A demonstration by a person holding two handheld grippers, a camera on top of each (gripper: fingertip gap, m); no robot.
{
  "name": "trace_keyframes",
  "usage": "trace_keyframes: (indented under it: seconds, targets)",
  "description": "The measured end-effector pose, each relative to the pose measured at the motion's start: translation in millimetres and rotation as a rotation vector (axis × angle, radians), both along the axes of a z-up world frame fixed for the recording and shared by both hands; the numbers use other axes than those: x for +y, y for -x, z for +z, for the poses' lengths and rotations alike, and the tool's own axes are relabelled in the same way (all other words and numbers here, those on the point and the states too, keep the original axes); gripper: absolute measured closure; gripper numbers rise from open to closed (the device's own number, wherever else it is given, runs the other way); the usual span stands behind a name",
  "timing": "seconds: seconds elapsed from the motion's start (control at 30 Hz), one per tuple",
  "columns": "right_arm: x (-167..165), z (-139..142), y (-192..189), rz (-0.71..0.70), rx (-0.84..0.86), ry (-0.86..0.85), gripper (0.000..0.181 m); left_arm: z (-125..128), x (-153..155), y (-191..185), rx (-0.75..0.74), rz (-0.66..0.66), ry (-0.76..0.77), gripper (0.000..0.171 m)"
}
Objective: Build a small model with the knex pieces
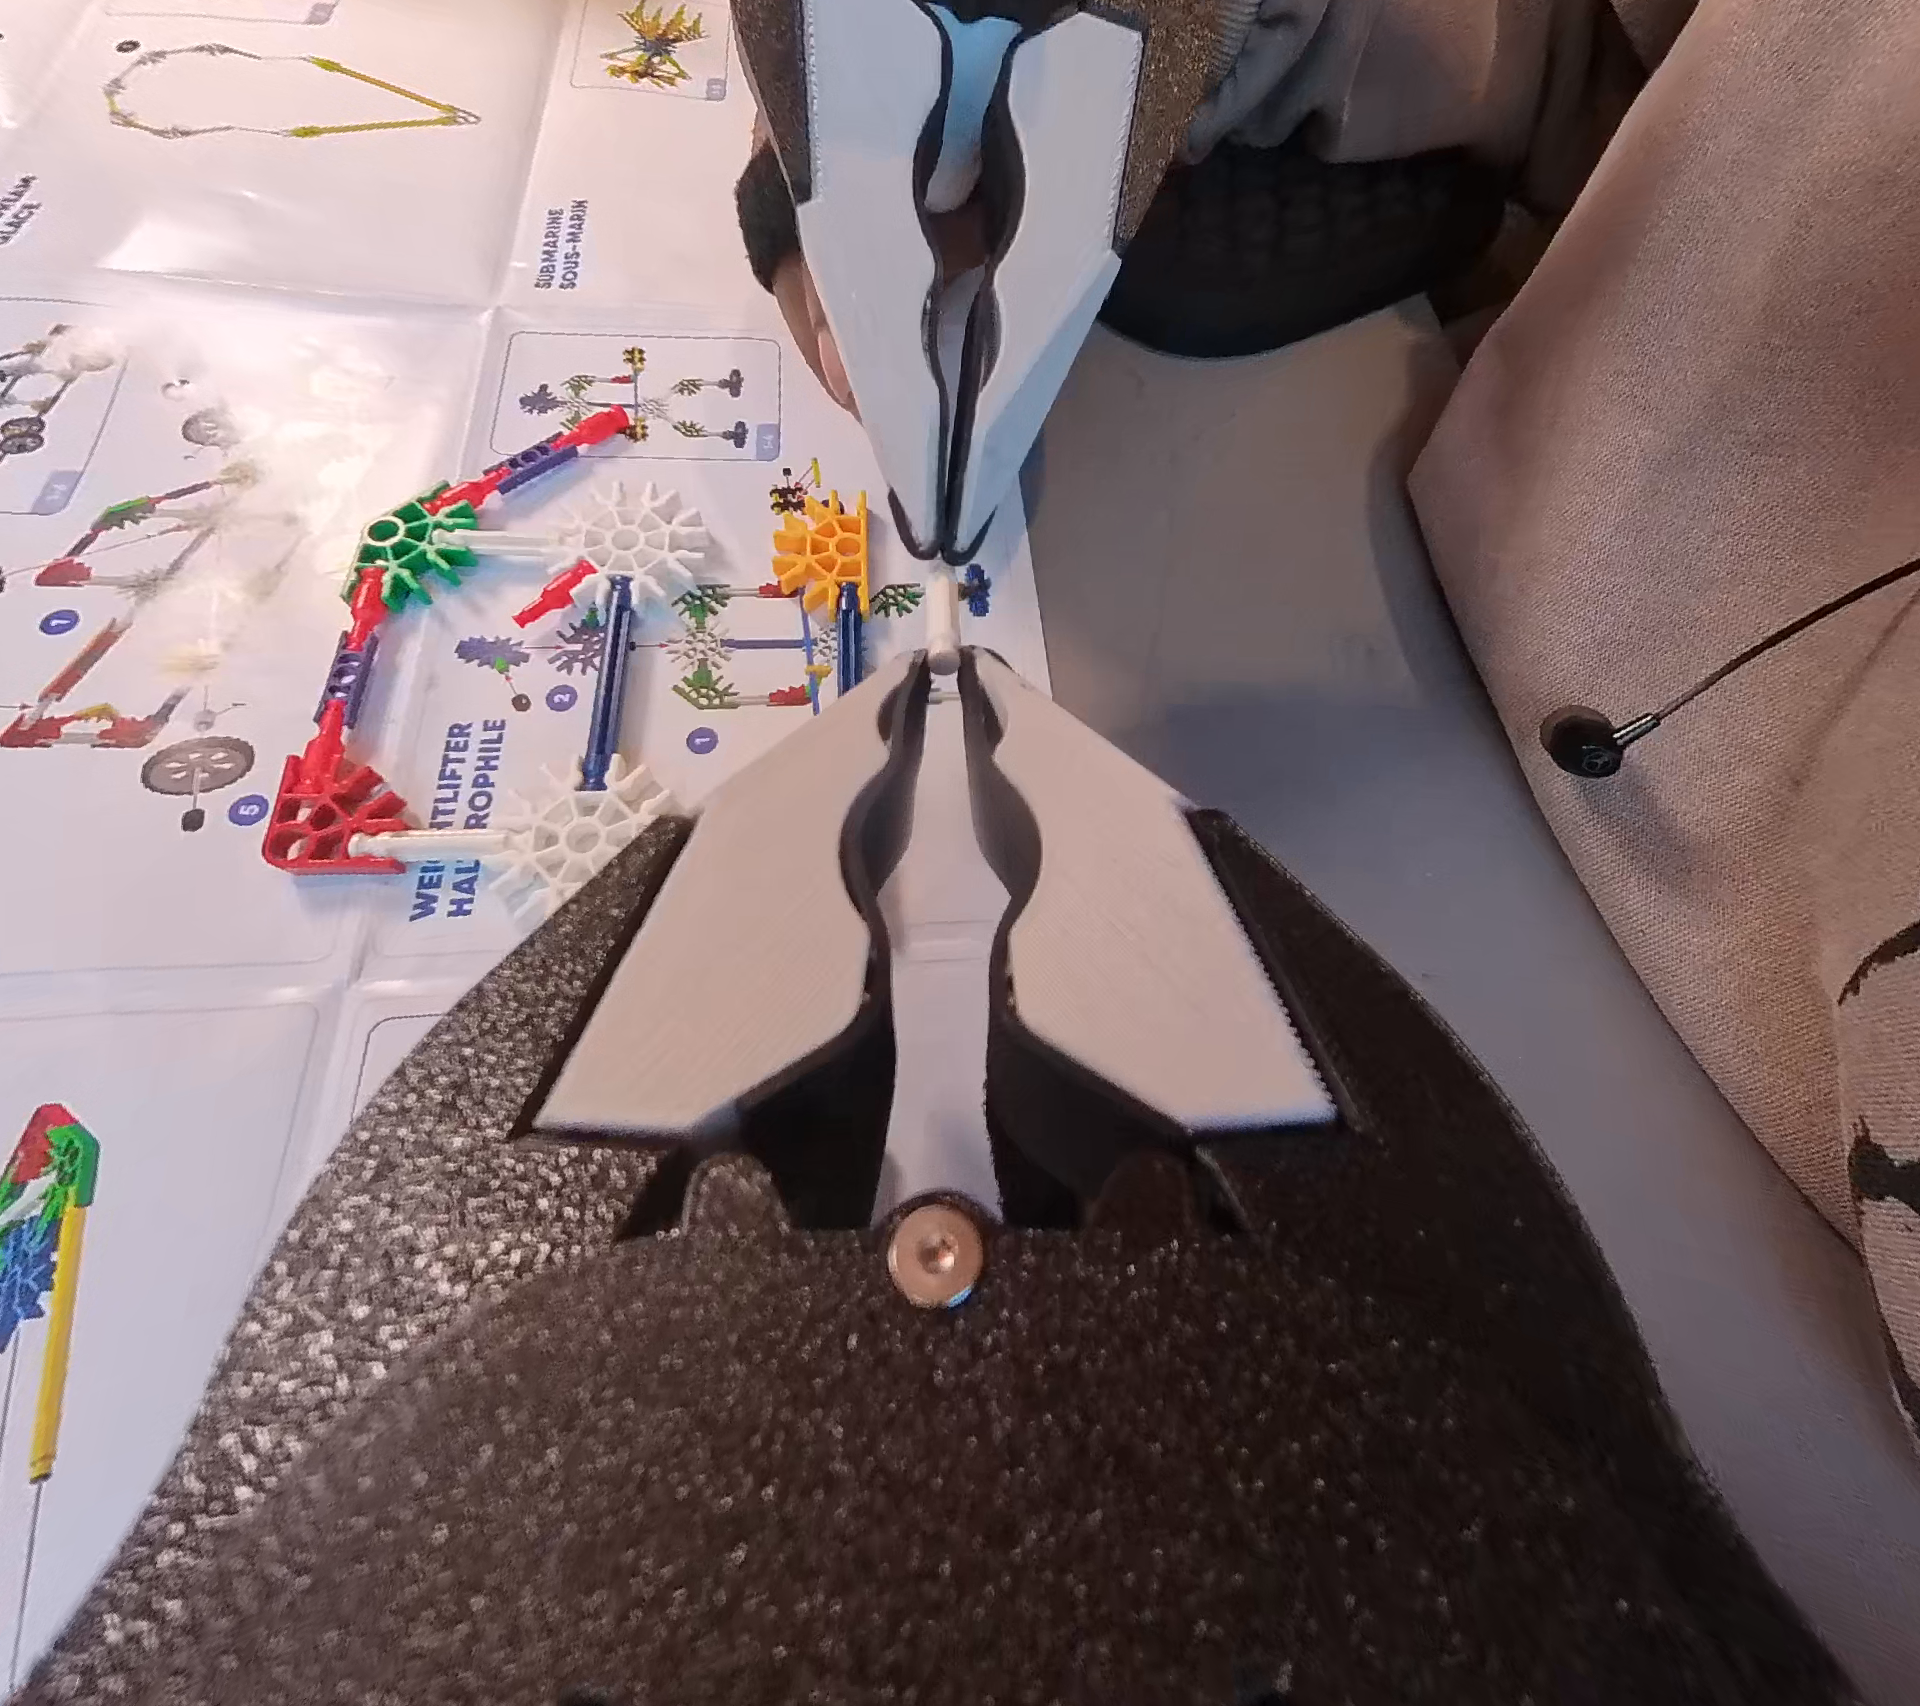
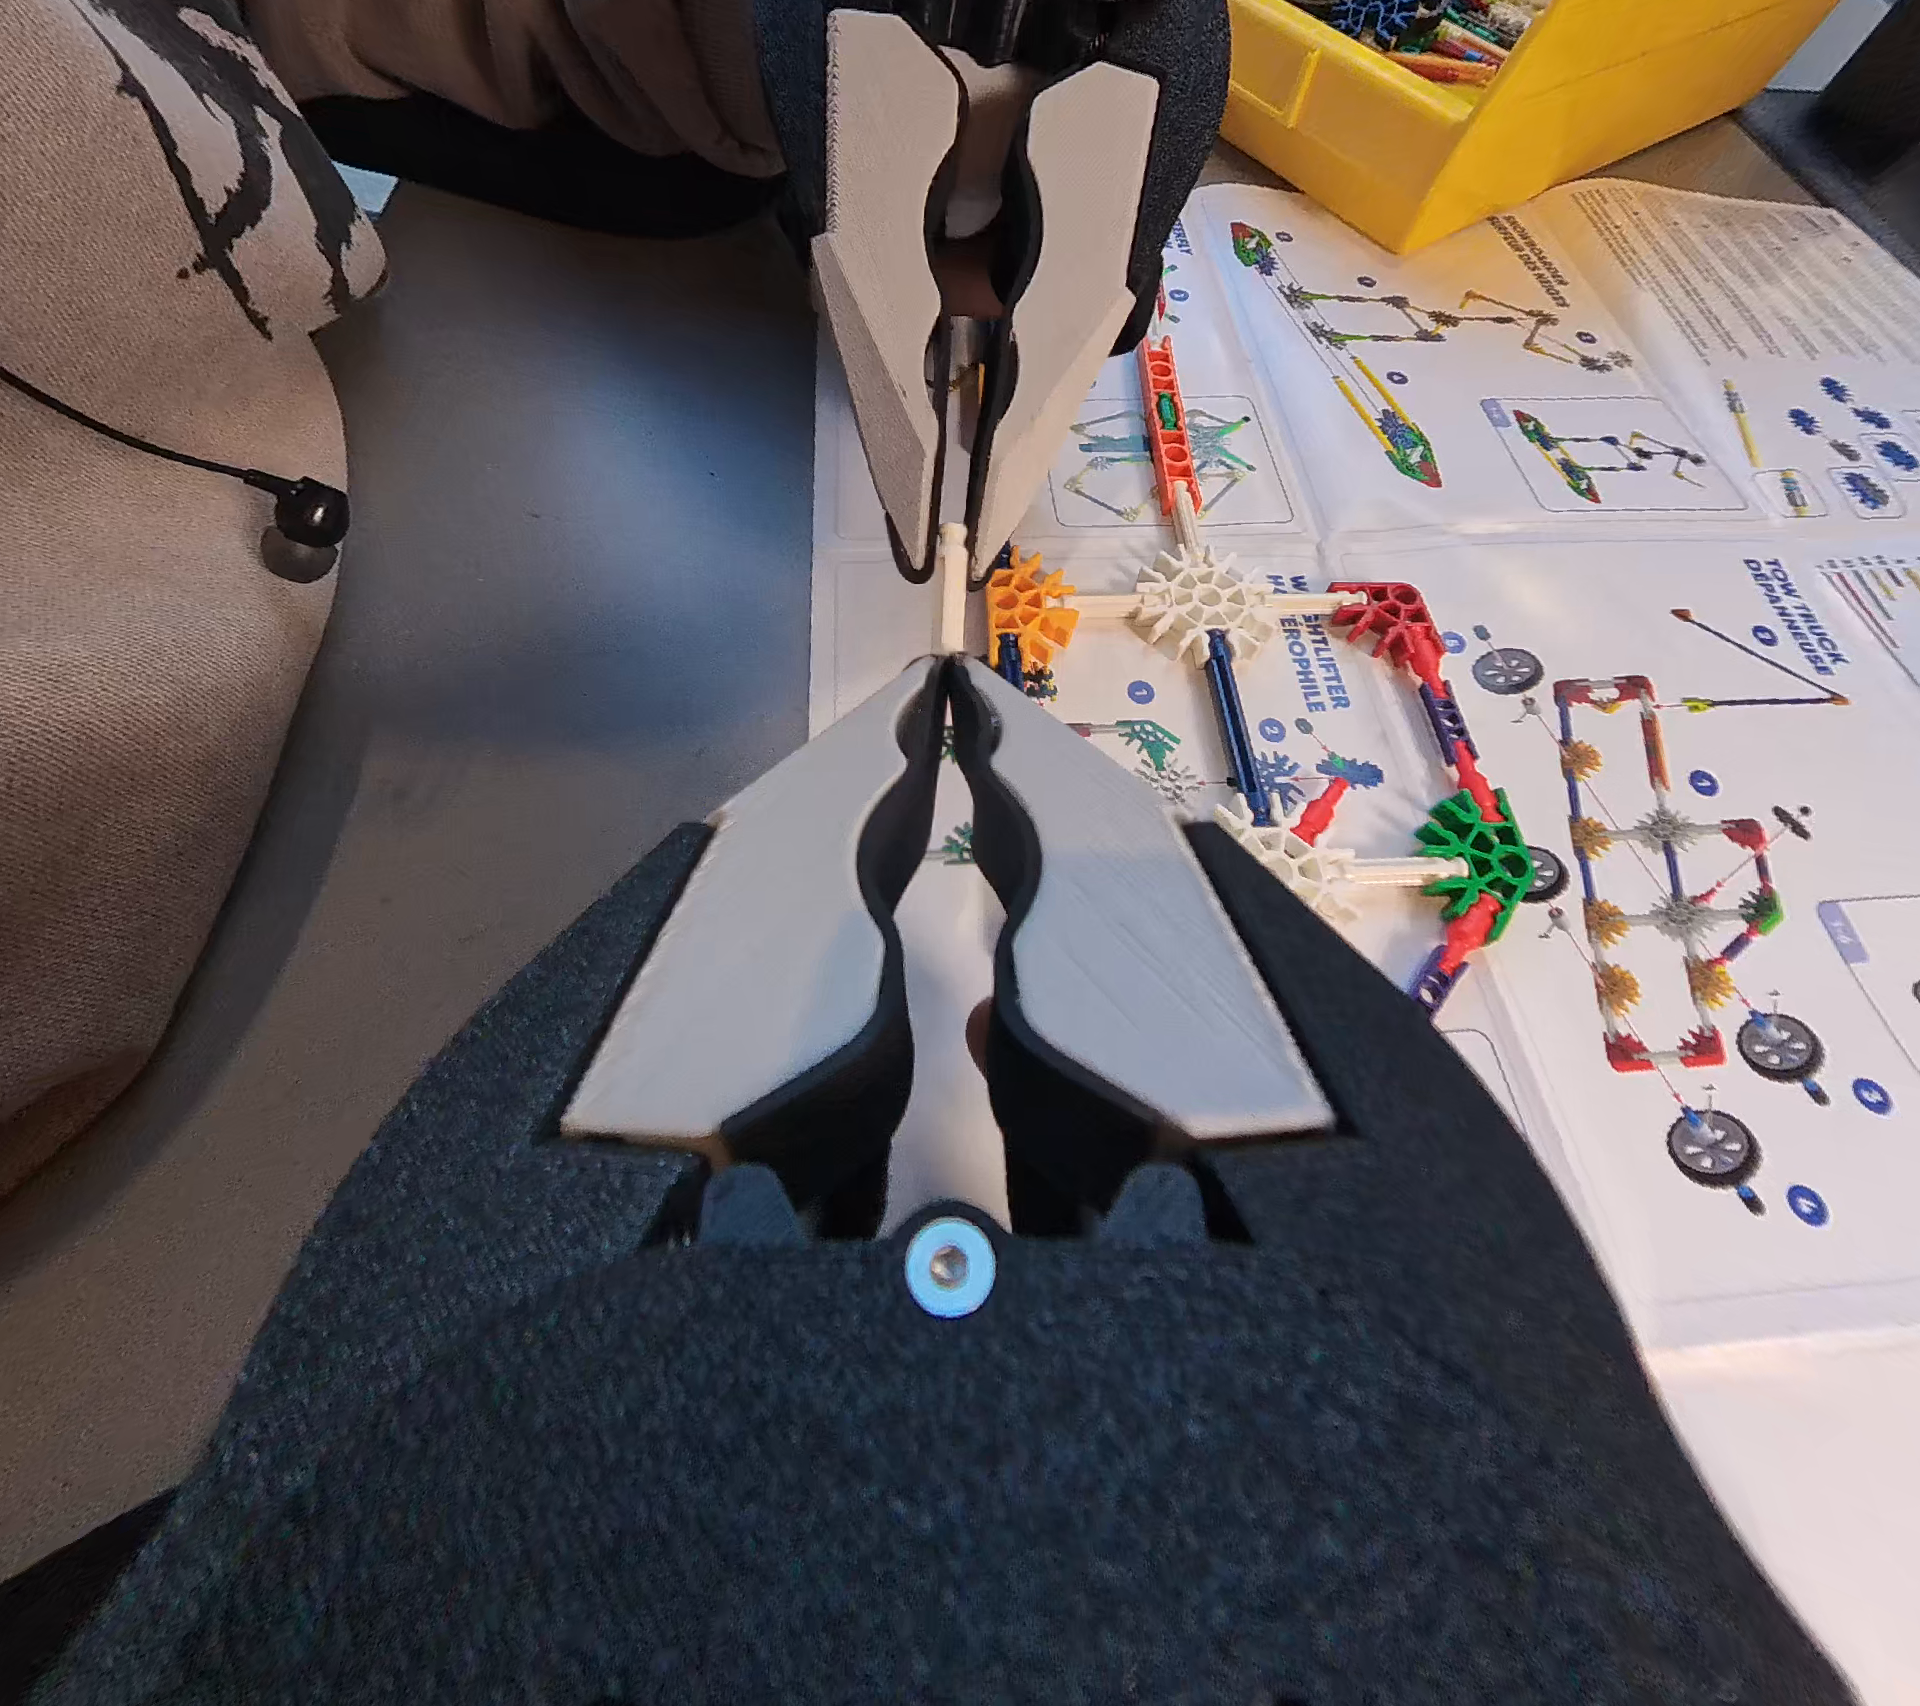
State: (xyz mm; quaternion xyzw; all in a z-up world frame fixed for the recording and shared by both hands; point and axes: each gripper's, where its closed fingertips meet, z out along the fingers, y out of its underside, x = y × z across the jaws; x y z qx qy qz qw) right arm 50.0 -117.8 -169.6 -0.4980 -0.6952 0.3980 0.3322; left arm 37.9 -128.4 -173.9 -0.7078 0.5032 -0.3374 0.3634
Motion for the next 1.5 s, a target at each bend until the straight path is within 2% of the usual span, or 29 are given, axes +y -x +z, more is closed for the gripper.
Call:
trace_keyframes:
  seconds: [0.17, 0.33, 0.8, 1.0, 1.27, 1.33, 1.5]
  targets:
    - [1, -1, 0, -0.008, -0.003, -0.004, 0.181, 0, 1, 0, 0.003, 0.003, -0.011, 0.168]
    - [2, -2, 1, -0.011, -0.006, -0.013, 0.173, 1, 1, -1, 0.002, 0.003, -0.025, 0.168]
    - [3, 2, 2, -0.015, 0.010, -0.024, 0.176, 0, 4, -2, 0.011, 0.019, -0.046, 0.168]
    - [8, -2, 5, -0.044, -0.005, -0.086, 0.175, 1, 9, -3, 0.028, 0.053, -0.076, 0.169]
    - [4, -1, 7, -0.028, -0.007, -0.064, 0.176, -3, 9, -4, 0.042, 0.053, -0.065, 0.168]
    - [10, -2, 4, -0.037, -0.019, -0.075, 0.176, -3, 14, -2, 0.045, 0.090, -0.070, 0.169]
    - [56, 0, -18, -0.108, -0.114, -0.090, 0.176, 11, 36, 20, -0.021, 0.217, -0.044, 0.159]
